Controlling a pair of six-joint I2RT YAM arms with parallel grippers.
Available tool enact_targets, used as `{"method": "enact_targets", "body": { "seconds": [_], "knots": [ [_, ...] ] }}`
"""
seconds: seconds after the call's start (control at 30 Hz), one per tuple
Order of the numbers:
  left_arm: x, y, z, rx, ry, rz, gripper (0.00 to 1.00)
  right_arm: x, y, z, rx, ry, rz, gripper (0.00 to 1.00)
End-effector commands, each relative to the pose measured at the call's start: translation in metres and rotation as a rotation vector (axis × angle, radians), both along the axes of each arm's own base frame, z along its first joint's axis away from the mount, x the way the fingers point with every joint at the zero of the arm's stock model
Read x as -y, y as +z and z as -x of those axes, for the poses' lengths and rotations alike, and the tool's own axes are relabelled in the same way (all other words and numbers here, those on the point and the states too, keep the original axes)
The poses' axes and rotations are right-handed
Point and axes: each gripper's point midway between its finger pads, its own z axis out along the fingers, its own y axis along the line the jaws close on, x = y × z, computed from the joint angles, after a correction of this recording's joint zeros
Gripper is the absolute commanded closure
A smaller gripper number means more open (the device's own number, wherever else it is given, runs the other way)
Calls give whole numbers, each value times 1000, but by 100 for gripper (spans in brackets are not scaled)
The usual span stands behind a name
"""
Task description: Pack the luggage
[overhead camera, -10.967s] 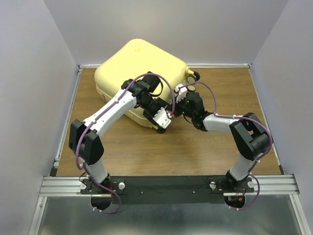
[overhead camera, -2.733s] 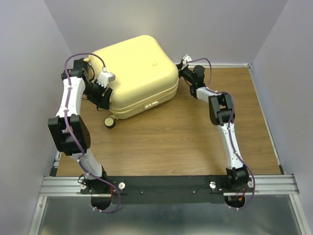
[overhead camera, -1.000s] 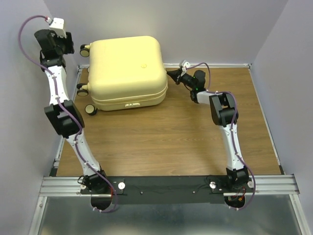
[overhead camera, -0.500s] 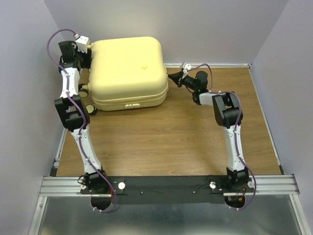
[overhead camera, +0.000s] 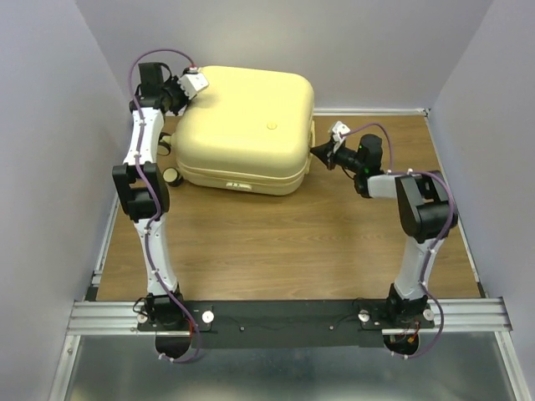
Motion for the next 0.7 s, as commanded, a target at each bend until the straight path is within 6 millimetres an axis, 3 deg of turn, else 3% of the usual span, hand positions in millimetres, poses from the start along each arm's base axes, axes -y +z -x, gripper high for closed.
{"method": "enact_targets", "body": {
  "seconds": [0.0, 0.03, 0.1, 0.2, 0.23, 0.27, 0.3, 0.33, 0.37, 0.4, 0.43, 0.47, 0.5, 0.57, 0.67],
  "knots": [
    [197, -79, 133, -393, -689, 131, 69, -21, 30, 62, 17, 157, 24, 99],
    [199, -79, 137, -371, -737, 102, 72, -21, 43, 72, 39, 169, 31, 99],
    [201, -82, 152, -412, -766, 110, 73, -17, 33, 88, -18, 162, 56, 99],
    [192, -76, 147, -419, -718, 122, 73, -5, 38, 90, -59, 82, 77, 99],
    [186, -66, 142, -416, -676, 155, 70, -1, 38, 89, -67, 50, 83, 99],
    [178, -52, 132, -418, -598, 219, 56, 8, 41, 81, -74, -25, 88, 99],
    [169, -40, 127, -420, -547, 270, 52, 12, 43, 79, -82, -57, 87, 100],
    [149, -26, 120, -412, -487, 337, 49, 16, 47, 75, -88, -83, 86, 99],
    [134, 9, 106, -312, -436, 356, 40, 19, 44, 77, -110, -98, 93, 99],
    [126, 9, 111, -412, -290, 483, 37, 19, 54, 81, -95, -91, 90, 99],
    [97, 49, 114, -328, -205, 512, 36, 18, 54, 86, -89, -71, 100, 99],
    [84, 73, 105, -236, -155, 553, 15, 15, 51, 94, -99, -42, 99, 99],
    [69, 54, 115, -320, 2, 663, 5, 13, 55, 98, -92, -36, 93, 99],
    [34, 87, 134, -199, 103, 718, 5, 6, 51, 105, -86, -23, 100, 99],
    [3, 111, 152, -128, 301, 771, 5, -4, 50, 108, -84, -16, 87, 99]
  ]
}}
